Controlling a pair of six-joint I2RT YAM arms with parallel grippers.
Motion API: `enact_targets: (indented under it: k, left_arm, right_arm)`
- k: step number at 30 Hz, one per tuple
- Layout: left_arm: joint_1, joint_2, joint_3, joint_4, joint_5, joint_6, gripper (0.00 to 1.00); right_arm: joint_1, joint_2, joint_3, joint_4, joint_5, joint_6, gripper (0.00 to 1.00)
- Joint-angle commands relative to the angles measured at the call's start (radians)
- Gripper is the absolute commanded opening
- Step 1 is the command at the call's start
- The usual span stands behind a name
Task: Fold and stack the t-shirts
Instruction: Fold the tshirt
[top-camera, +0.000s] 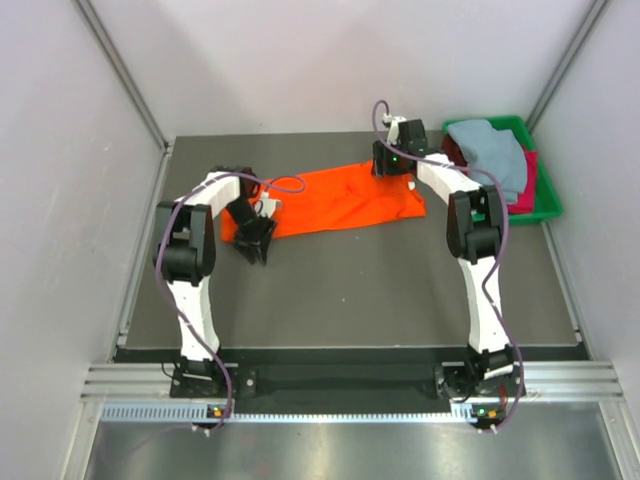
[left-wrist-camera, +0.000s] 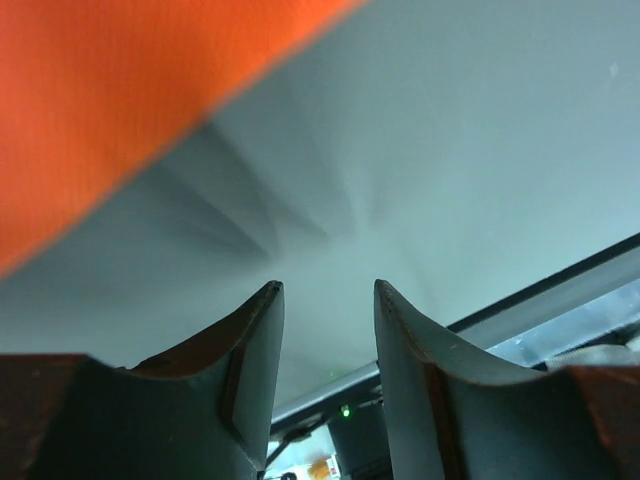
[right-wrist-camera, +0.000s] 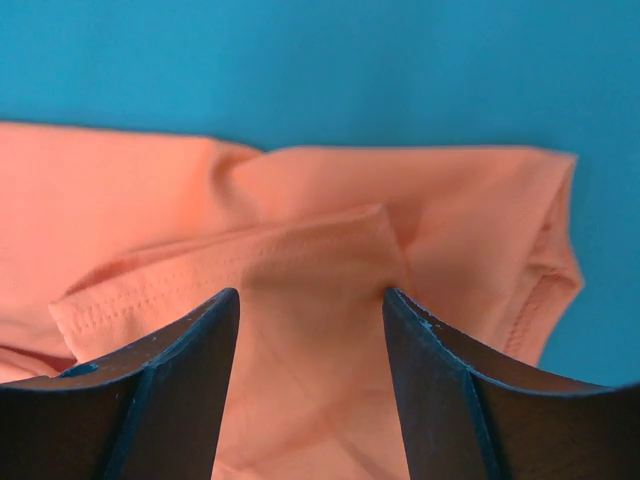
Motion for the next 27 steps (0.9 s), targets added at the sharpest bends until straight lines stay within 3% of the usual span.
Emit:
enact_targets:
  k: [1,6,9,12,15,20,27]
  left_arm:
    - [0.007,-0.157,0.005,-0.017,-0.069,0.001,0.47]
    - [0.064,-0.201,0.130,0.009,-0.072,0.001,0.52]
    - [0.099,-0.189,0.176,0.066,-0.112,0.002,0.68]
    - [0.127,-0.149,0.183,0.162,-0.132,0.018,0.73]
    - [0.159,-0.084,0.221,0.247,-0.156,0.019,0.73]
    - [0.216,0.073,0.373,0.282,-0.150,-0.022,0.63]
    - [0.246,0.226,0.577,0.324,-0.164,-0.056,0.62]
  right_arm:
    - [-0.005,-0.046,0.060,0.060,0.044,-0.032,0.61]
    - [-0.028,-0.246,-0.037,0.051,0.078,-0.002,0.63]
    - [-0.032,-0.368,-0.150,0.014,0.074,0.073,0.63]
    - [-0.032,-0.463,-0.307,-0.030,0.009,0.168,0.63]
    - [-0.040,-0.535,-0.472,-0.040,-0.043,0.276,0.64]
    - [-0.052,-0.587,-0.687,-0.007,-0.097,0.348,0.63]
    - [-0.066,-0.561,-0.729,-0.007,-0.071,0.328,0.62]
